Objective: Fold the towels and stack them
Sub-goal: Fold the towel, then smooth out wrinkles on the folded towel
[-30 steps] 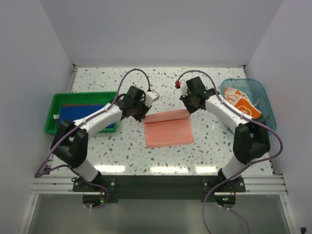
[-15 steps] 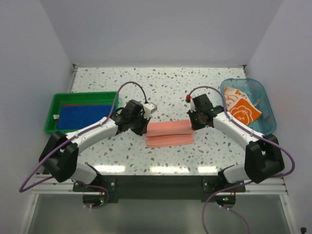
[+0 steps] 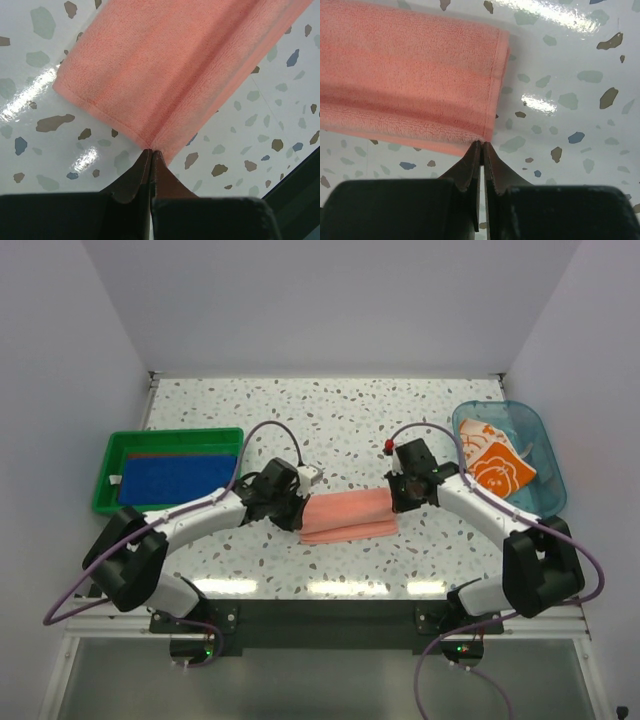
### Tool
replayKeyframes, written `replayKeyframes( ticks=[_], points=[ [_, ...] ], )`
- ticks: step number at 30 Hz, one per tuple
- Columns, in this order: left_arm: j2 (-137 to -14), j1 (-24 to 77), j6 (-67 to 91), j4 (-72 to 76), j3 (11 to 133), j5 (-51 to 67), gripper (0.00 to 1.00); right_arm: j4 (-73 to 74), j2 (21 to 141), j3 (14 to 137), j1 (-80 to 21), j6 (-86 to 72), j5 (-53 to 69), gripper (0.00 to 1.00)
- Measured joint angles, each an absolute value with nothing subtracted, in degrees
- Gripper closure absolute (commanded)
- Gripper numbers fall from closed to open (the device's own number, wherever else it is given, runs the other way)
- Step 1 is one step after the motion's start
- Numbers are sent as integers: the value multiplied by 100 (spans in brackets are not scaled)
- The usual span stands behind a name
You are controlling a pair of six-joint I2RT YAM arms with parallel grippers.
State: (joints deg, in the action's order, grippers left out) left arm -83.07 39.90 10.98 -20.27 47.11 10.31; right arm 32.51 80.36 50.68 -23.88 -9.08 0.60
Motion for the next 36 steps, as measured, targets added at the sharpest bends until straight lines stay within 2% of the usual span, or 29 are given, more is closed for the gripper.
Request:
replayKeyframes(
  ticks=[3,5,6,8,9,11,12,15,17,20,21,23,31,33,36],
  points=[
    [-8449,3990,1114,-1990,4700,998,98,3242,8156,5046,-2388,-1002,91,96],
    [-8554,3992,1131,-1962,4700,978,90,3201,8256,5006,-2388,-1066,99,90],
    [-8593,3994,1144,-1946,4698,976,83,3186,8274,4971,-2388,-1118,104,86],
    [-8613,4025,1146,-1935,4696,965,75,3183,8274,4919,-2388,-1173,106,80],
    [-8611,4034,1155,-1938,4692,956,71,3192,8274,4912,-2386,-1199,117,74],
    [-8580,4060,1175,-1938,4665,937,54,3205,8239,4912,-2383,-1253,154,68],
    [-8534,4073,1223,-1959,4644,932,39,3227,8189,4910,-2386,-1284,193,67],
    [-8224,4115,1396,-2130,4589,897,30,3304,7872,4866,-2403,-1400,340,65],
    [-7907,4134,1555,-2200,4576,886,30,3371,7485,4810,-2418,-1525,458,65],
    [-7288,4145,1881,-2220,4576,871,36,3387,6886,4775,-2445,-1723,593,67],
    [-7181,4147,1964,-2213,4582,871,43,3369,6740,4775,-2445,-1793,624,67],
    [-7083,4160,2209,-2209,4657,871,48,3286,6600,4775,-2445,-1933,711,69],
    [-8012,4331,2720,-1865,5229,878,69,2502,6956,4397,-2445,-2495,738,71],
    [-8337,4405,2759,-1772,5225,878,78,2287,7118,4198,-2445,-2604,707,71],
    [-8735,4495,2797,-1688,5118,880,82,2051,7341,3876,-2445,-2746,698,71]
  ],
)
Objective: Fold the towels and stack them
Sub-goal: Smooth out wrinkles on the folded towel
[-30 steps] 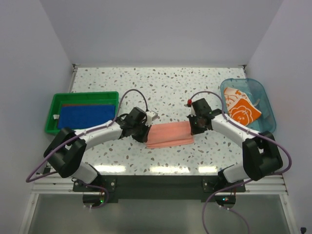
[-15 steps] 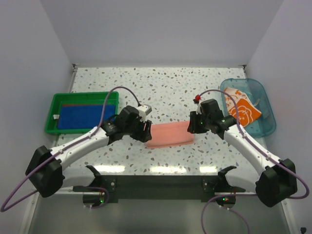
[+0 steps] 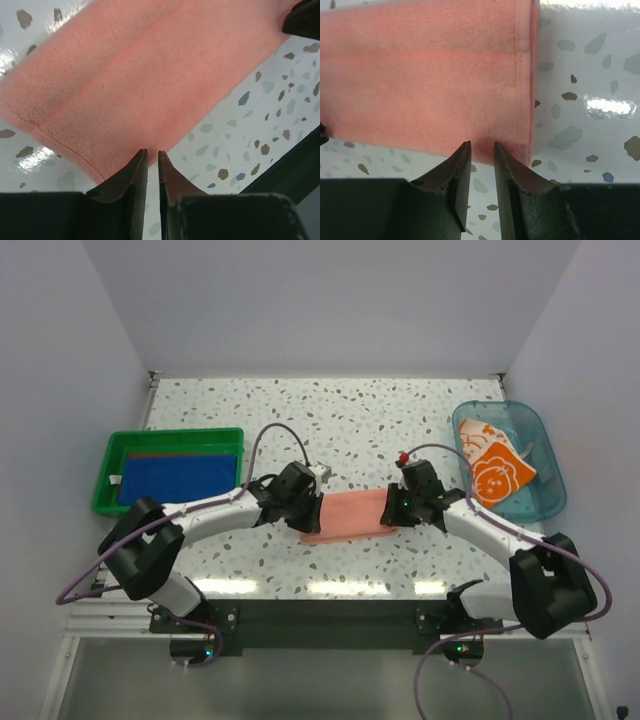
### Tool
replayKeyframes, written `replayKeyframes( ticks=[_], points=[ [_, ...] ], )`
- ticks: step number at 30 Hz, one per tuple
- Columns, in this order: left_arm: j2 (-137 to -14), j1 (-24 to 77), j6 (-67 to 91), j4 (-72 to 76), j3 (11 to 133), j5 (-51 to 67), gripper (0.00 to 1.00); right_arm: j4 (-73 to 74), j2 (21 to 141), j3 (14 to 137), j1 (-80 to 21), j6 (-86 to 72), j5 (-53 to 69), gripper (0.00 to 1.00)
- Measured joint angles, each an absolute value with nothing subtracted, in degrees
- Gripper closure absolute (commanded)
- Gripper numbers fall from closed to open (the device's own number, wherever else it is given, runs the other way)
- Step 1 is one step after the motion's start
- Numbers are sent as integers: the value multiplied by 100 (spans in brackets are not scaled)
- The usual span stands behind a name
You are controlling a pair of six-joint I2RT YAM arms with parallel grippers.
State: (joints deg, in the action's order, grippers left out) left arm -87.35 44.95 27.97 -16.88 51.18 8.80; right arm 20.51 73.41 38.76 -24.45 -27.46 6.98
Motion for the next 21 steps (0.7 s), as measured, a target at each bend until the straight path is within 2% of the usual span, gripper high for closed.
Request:
replayKeyframes(
  ticks=[8,10,14,16,21],
  points=[
    [-9002,4622,2882,-1393,4493,860,83,1452,7507,3221,-2250,-3100,753,71],
    [-8986,4622,2910,-1339,4469,854,80,1435,7474,3210,-2206,-3114,749,71],
    [-8785,4633,2963,-1428,4440,797,65,1774,7214,3306,-2191,-3048,679,69],
    [-8573,4633,2987,-1577,4451,705,61,2023,7065,3527,-2167,-2995,648,69],
    [-8058,4633,3055,-1962,4945,388,61,1981,7052,4278,-2156,-2932,561,71]
  ],
)
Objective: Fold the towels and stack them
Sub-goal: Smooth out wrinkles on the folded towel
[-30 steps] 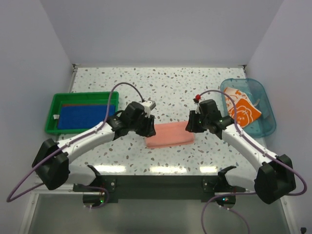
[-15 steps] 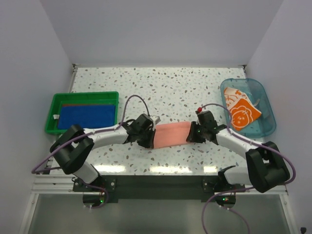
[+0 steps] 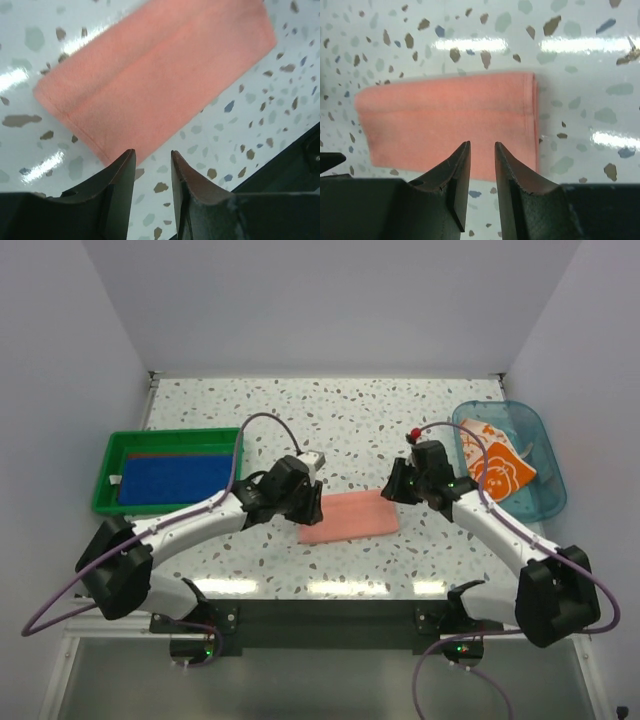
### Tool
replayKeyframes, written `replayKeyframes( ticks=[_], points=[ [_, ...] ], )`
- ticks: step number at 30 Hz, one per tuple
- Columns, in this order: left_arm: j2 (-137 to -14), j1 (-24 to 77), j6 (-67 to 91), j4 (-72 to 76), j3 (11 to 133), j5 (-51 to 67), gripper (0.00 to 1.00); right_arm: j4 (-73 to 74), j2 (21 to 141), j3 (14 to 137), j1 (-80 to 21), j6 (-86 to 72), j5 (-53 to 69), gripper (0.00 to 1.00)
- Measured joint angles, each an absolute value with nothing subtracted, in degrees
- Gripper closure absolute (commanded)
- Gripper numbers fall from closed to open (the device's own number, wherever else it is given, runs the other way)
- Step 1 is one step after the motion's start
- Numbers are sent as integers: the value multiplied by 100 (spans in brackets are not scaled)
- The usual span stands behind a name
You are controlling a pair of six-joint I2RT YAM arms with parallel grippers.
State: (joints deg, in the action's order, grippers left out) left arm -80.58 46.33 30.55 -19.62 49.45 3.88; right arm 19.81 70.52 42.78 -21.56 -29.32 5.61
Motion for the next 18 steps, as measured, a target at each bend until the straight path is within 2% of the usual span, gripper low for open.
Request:
replayKeyframes(
  ticks=[5,12,15,18],
  points=[
    [-8108,4554,3044,-1664,5474,-51,67,1492,7719,4611,-2152,-2899,469,76],
    [-9419,3957,3044,-1007,5513,-176,69,1044,8947,4578,-2093,-2904,283,76],
    [-9898,3861,3061,-899,5437,-183,67,917,9070,4565,-2093,-2891,252,75],
    [-9876,3865,3096,-762,5428,-172,59,921,9063,4578,-2093,-2805,235,71]
  ],
)
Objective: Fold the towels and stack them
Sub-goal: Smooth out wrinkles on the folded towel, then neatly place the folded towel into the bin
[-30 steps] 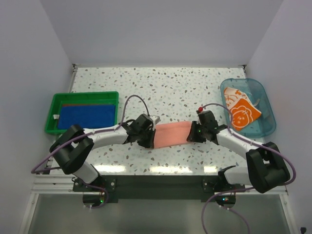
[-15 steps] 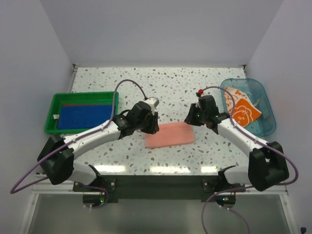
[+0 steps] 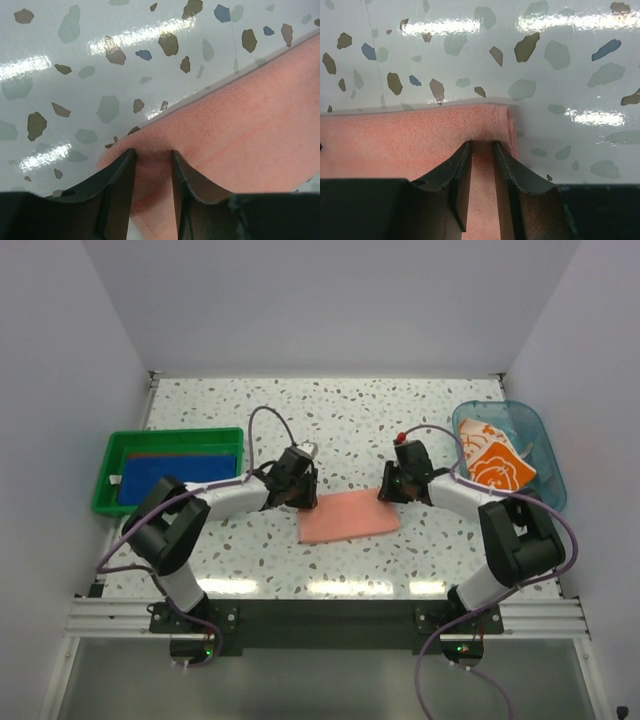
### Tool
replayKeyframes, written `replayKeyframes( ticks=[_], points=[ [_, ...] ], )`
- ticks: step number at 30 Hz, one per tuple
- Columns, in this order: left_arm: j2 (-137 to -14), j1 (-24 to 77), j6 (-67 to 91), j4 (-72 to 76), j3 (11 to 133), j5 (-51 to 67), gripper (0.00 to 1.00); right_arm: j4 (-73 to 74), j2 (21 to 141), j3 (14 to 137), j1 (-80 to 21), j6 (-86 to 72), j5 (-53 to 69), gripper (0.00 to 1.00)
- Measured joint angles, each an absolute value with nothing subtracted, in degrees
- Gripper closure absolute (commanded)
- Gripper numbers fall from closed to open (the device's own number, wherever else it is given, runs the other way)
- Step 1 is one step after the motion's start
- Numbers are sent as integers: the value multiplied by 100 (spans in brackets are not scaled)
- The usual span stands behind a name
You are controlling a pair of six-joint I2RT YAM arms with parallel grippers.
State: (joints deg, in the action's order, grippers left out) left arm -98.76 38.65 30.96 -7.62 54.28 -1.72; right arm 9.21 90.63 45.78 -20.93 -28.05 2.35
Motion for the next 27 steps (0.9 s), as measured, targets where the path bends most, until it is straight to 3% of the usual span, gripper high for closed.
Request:
replayKeyframes(
  ticks=[5,6,9,10,19,22,27],
  points=[
    [-9360,3846,3096,-1009,5354,-294,36,1404,8724,4775,-2294,-2423,1,61],
    [-9161,3813,3089,-1076,5354,-336,25,1531,8606,4856,-2394,-2351,-62,58],
    [-8530,3551,3085,-1275,5369,-447,3,1798,8300,5113,-2899,-2143,-202,47],
    [-8350,3417,3068,-1354,5402,-502,0,1857,8219,5205,-3135,-2088,-217,44],
    [-7631,2231,2952,-2112,5599,-711,0,2349,8792,5988,-5284,-1675,-556,28],
    [-7437,1835,2875,-2303,5522,-707,0,2449,9386,6355,-5826,-1522,-659,28],
    [-7161,1542,2779,-2554,5365,-679,0,2683,10123,6864,-6278,-1245,-860,39]
  ],
)
